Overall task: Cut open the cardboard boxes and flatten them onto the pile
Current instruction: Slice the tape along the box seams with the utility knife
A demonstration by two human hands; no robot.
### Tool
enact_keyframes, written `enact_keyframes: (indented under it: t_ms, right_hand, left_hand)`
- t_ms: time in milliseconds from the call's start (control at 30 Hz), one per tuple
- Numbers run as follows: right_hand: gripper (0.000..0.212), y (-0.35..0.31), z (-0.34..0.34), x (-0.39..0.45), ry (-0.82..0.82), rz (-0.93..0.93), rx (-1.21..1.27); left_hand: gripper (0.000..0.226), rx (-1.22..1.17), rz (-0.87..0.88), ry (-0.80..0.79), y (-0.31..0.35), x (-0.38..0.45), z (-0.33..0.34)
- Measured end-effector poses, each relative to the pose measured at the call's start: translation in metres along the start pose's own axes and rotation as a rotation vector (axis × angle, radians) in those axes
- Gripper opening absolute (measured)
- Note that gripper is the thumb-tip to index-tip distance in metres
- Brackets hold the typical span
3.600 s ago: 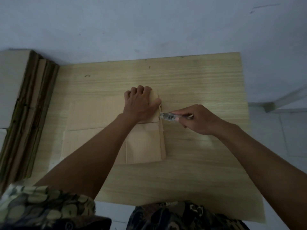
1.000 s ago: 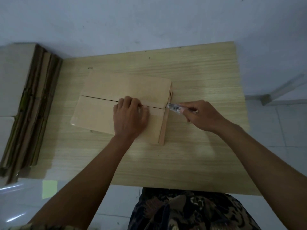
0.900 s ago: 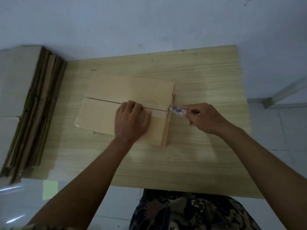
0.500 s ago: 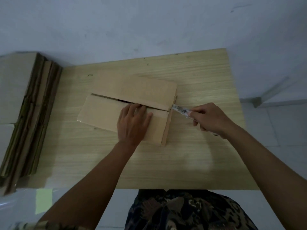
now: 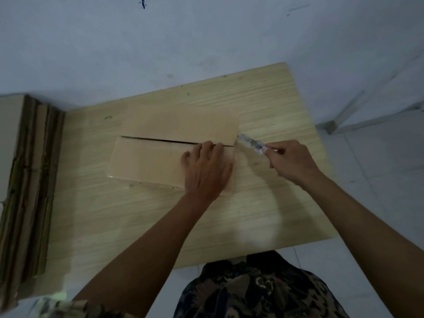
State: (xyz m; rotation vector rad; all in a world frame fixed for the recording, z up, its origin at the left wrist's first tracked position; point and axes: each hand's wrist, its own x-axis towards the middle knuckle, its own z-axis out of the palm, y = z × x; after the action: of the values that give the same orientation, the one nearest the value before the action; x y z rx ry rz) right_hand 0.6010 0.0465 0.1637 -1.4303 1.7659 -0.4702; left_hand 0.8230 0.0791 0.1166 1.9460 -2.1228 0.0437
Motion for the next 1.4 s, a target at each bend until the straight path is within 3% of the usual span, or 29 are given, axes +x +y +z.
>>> enact_keyframes:
  t_ms: [100, 267, 433, 633, 867, 1067, 1167, 1400]
  right_hand:
    - [0.028, 0.008, -0.009, -0.012, 0.03, -0.001, -0.008]
    - [0.029, 0.006, -0.01, -0.024, 0.076, -0.188, -0.191]
    - [0.033, 0.005, -0.009, -0.013, 0.035, -0.225, -0.396]
    - [0.033, 0.001, -0.009, -0.009, 0.068, -0.245, -0.441]
    - [0.031, -0.002, -0.011, -0.001, 0.02, -0.242, -0.441]
    - [0.028, 0.002, -0.014, 0.01, -0.141, -0.13, -0.201]
    - [0.027, -0.001, -0.017, 0.012, -0.168, -0.161, -0.161]
    - [0.032, -0.007, -0.011, 0.019, -0.128, -0.251, -0.328]
  left_hand:
    - [0.047, 0.002, 0.029, 0.011, -0.007, 0.001, 0.003]
    - [0.053, -0.003, 0.014, 0.026, -0.004, 0.0, 0.009]
    - [0.055, 0.006, 0.013, -0.029, -0.003, 0.001, 0.004]
    - [0.061, 0.034, 0.012, -0.134, 0.001, 0.015, -0.01]
    - [0.043, -0.053, 0.1, 0.052, -0.011, 0.021, -0.001]
    - [0.043, -0.179, 0.086, 0.19, -0.014, 0.02, 0.001]
    - [0.038, -0.173, 0.073, 0.197, -0.018, 0.023, 0.001]
    - [0.017, -0.166, 0.072, 0.185, -0.018, 0.033, 0.002]
